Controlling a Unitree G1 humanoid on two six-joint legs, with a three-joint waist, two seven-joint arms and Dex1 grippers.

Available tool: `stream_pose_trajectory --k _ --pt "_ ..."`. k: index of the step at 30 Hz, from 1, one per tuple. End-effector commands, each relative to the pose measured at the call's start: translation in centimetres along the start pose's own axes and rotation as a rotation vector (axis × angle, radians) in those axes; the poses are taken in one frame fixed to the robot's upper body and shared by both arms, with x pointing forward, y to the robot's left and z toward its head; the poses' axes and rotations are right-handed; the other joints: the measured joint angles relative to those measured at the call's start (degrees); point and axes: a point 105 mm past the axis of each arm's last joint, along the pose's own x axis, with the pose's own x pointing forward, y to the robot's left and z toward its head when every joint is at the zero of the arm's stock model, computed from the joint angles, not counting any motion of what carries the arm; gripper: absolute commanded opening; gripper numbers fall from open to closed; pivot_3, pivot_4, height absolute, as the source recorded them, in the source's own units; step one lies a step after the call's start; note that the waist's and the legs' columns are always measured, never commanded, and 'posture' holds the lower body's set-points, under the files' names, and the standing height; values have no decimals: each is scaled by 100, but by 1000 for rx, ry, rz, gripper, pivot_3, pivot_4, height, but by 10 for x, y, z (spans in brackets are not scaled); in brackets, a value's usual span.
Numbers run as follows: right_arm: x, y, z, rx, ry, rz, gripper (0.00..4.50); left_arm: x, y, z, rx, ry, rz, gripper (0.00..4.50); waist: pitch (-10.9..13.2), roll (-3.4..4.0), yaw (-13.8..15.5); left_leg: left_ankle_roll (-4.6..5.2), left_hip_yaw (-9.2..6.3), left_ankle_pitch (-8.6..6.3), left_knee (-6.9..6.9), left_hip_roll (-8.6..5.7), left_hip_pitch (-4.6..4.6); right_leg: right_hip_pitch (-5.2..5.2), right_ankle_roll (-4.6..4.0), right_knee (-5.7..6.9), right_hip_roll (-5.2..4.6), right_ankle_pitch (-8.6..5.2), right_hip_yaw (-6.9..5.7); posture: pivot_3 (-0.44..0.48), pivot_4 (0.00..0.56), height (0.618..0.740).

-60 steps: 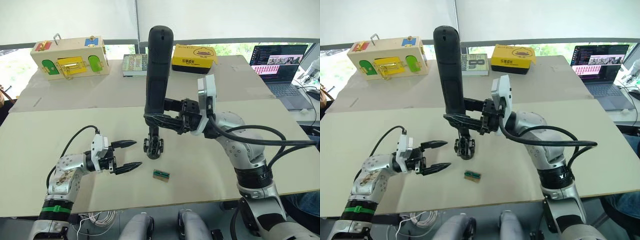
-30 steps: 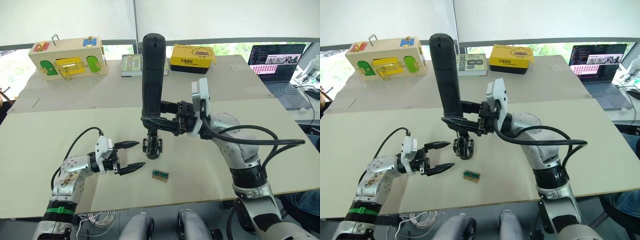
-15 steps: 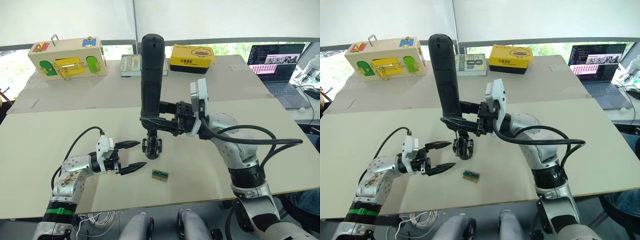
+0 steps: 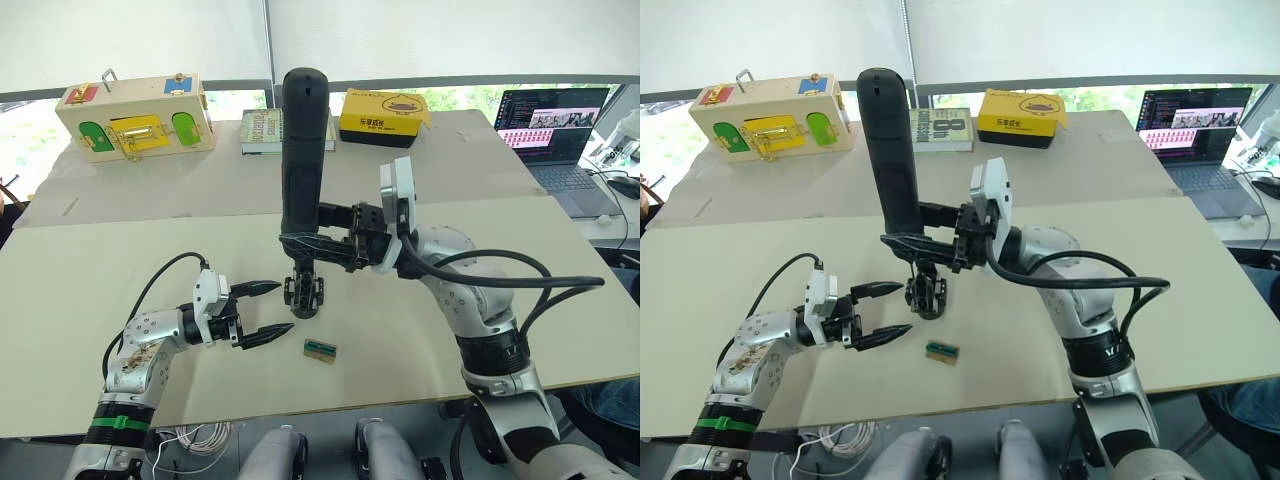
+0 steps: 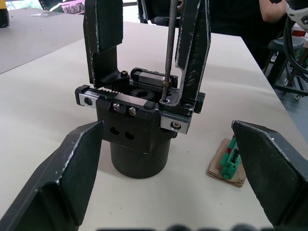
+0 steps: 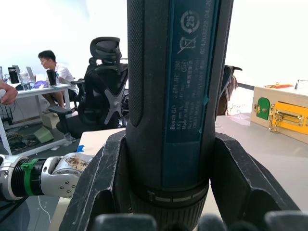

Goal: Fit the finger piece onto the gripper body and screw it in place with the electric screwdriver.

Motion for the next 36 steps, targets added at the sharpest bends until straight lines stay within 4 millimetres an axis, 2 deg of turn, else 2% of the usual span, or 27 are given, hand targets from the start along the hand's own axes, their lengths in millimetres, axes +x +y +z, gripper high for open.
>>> stream_pose_trajectory --k 1,36 --pt "6 5 22 -86 -62 38 1924 0 -2 6 26 -8 -7 4500 0 0 1 0 0 0 0 0 0 0 0 0 0 0 0 0 150 740" --pt "6 4 19 -82 -44 51 1924 3 -2 4 24 -9 2 4500 0 0 0 0 0 0 0 0 0 0 0 0 0 0 0 0 150 740"
